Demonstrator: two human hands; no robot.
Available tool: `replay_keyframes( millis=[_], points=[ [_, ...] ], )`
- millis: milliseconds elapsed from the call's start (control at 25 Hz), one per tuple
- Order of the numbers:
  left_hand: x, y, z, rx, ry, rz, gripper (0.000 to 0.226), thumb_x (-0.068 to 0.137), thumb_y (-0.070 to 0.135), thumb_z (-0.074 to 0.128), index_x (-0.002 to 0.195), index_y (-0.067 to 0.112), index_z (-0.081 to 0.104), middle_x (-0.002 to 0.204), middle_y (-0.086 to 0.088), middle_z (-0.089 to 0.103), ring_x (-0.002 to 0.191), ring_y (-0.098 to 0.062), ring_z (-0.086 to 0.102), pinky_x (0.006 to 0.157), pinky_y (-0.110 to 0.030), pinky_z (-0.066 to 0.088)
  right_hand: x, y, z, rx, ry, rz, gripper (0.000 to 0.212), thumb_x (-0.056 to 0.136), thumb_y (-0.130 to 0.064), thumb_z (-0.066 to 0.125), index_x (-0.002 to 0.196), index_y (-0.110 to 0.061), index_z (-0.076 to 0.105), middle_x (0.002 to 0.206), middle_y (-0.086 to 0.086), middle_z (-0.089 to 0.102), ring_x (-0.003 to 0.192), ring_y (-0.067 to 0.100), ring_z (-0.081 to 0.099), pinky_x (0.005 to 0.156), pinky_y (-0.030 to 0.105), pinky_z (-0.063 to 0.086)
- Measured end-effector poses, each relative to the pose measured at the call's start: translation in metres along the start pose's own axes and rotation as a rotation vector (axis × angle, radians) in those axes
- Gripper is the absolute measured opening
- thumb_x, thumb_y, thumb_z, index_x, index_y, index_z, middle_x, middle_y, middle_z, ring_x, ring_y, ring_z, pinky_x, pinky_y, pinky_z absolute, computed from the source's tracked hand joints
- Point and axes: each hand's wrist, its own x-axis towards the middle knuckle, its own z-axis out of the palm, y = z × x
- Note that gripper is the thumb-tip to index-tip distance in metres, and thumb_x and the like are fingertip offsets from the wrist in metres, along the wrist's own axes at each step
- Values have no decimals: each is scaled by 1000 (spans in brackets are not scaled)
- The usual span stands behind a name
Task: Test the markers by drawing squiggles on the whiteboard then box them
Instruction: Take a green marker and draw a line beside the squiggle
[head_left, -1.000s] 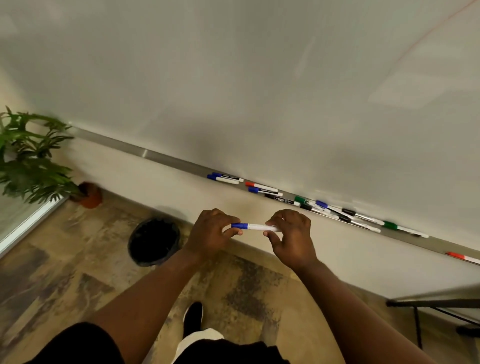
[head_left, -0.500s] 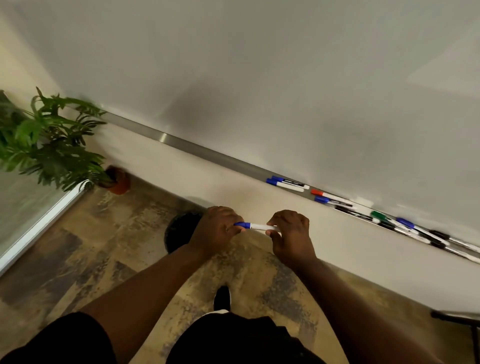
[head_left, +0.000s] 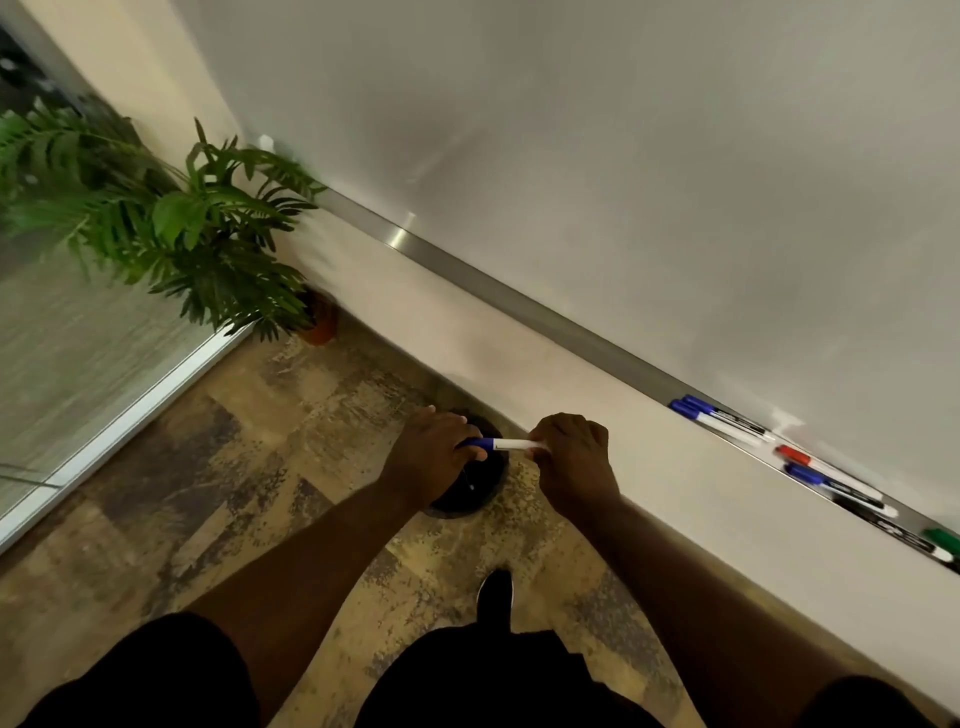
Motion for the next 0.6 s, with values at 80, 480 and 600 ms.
replay_keyframes(
  millis=[80, 480, 600],
  points=[
    [3, -13, -5, 11, 37, -53, 34, 88, 44, 61, 102, 16, 73, 97, -3, 72, 99, -26, 65, 103, -42, 36, 18, -9, 10, -41, -26, -35, 15, 96, -28, 58, 109, -25, 64, 107, -7, 60, 107, 19, 52, 98, 39, 34],
    [7, -56, -12, 145, -223, -283, 70, 101, 53, 33, 157, 19, 9, 165, -1, -2, 151, -19, -8, 121, -48, -1, 59, -6, 19, 1, -124, -9, 57, 106, -43, 32, 157, -21, 22, 164, 0, 22, 152, 17, 15, 123, 46, 6],
    [7, -45, -7, 160, -264, -274, 75, 99, 58, 30, 158, 18, 5, 165, -2, -4, 151, -20, -11, 121, -52, -2, 47, 11, 19, -22, -149, 34, 63, 104, -51, 26, 158, -21, 15, 166, 0, 14, 153, 17, 9, 124, 48, 4]
  ],
)
